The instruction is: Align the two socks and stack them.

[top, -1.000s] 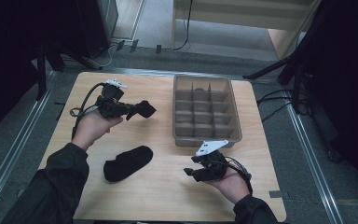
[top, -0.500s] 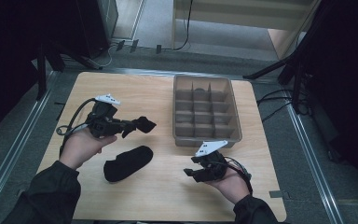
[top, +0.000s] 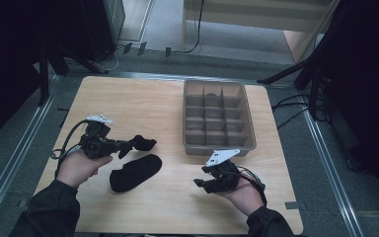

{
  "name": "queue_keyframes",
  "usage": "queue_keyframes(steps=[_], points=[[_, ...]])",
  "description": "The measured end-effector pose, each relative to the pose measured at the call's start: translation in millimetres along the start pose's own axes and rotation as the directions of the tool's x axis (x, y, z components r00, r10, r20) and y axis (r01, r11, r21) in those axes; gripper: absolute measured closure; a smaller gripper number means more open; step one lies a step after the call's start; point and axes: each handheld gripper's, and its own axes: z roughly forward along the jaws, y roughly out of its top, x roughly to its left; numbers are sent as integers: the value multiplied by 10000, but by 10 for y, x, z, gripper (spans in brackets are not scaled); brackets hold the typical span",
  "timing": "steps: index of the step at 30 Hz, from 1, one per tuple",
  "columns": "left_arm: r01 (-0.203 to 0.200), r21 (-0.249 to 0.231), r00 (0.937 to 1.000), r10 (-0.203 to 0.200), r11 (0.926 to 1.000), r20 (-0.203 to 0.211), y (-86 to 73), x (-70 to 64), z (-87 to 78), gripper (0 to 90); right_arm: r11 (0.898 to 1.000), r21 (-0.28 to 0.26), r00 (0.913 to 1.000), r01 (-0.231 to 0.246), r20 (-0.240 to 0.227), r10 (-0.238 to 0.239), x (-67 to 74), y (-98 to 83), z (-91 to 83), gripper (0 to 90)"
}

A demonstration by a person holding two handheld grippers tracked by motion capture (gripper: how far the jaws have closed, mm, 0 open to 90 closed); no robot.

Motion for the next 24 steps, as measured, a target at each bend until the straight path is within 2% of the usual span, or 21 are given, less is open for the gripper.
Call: queue_keyframes(steps=[7, 8, 15, 19, 23, 24], points=[[457, -111, 9985, -460, 9989, -288, -71, 207, 27, 832, 10000, 28, 10000, 73, -14, -73, 9, 3, 6, 460], [429, -131, 9986, -433, 9990, -290, -80, 236, 26, 831, 10000, 32, 10000, 81, -14, -81, 11, 3, 7, 459], [900, -251, 9943, -913, 9956, -558, -158, 438, 41, 827, 9999, 42, 10000, 98, -12, -98, 16, 4, 10, 459], [1276, -321, 9906, -1290, 9913, -464, -200, 540, 45, 831, 9999, 65, 9999, 119, -38, -119, 17, 5, 13, 460], [1747, -545, 9844, -1755, 9831, -86, -204, 601, -1, 842, 9999, 85, 9999, 139, -46, -139, 23, 7, 16, 459], [1975, -627, 9803, -1966, 9783, 197, -205, 627, -20, 843, 9999, 77, 9999, 150, -48, -150, 23, 8, 17, 460]])
